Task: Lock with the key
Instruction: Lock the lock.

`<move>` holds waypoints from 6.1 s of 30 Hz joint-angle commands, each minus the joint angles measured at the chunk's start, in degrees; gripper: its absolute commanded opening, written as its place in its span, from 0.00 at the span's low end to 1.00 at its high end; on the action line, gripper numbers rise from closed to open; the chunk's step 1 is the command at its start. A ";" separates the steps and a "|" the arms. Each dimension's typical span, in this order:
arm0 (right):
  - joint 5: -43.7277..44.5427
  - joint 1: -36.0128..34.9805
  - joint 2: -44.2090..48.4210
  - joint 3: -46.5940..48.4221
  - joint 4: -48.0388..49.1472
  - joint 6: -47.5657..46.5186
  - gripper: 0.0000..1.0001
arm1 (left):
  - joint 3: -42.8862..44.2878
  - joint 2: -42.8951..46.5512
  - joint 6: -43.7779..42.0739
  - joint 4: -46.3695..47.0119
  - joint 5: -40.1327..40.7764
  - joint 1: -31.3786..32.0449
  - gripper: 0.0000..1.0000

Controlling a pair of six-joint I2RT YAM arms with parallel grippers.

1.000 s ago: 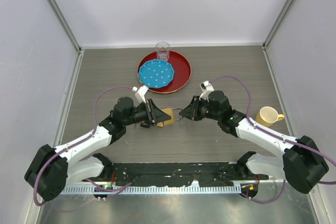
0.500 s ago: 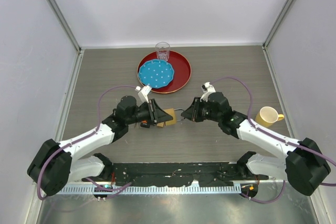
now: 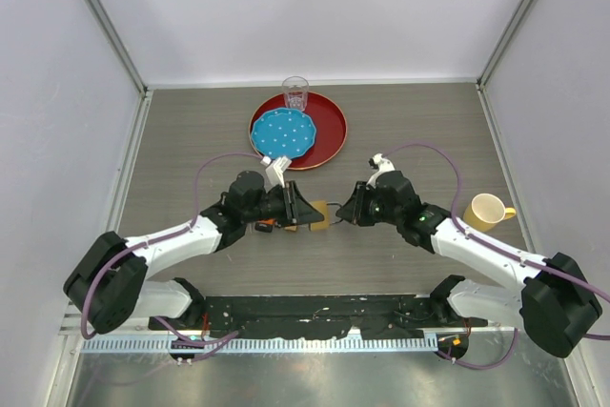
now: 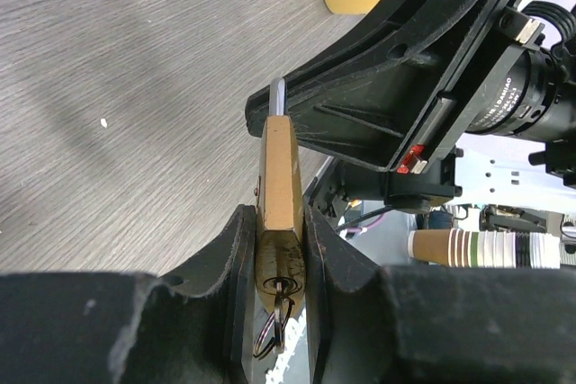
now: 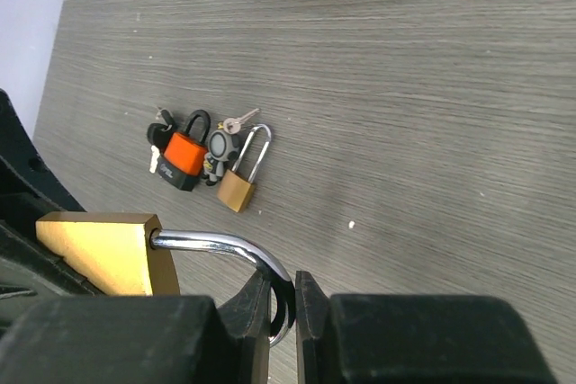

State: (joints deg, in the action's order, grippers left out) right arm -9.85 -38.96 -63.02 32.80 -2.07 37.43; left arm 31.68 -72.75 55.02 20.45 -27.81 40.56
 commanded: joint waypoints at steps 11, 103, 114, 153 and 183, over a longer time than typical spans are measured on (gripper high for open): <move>-15.37 -5.51 5.98 3.86 23.06 5.20 0.02 | 2.78 -1.61 -0.44 10.49 1.71 5.06 0.00; -21.21 -12.10 12.12 16.86 28.27 0.20 0.02 | 5.95 -14.27 0.08 27.19 14.45 13.59 0.00; -3.71 -12.02 14.95 17.22 10.43 -8.25 0.04 | -2.49 -1.61 -1.50 17.80 13.66 9.37 0.00; 8.00 -9.56 6.70 -10.12 49.25 20.05 0.91 | -10.42 25.65 6.94 27.80 17.09 -1.97 0.00; -5.86 -2.89 4.84 -0.64 39.36 11.36 0.02 | -6.82 29.76 -1.75 9.05 7.52 -1.97 0.13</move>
State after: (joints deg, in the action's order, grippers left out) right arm -9.06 -46.57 -62.65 25.08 47.33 56.64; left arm 19.92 -47.90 63.18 41.08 -14.39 38.39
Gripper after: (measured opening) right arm 0.162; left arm 0.250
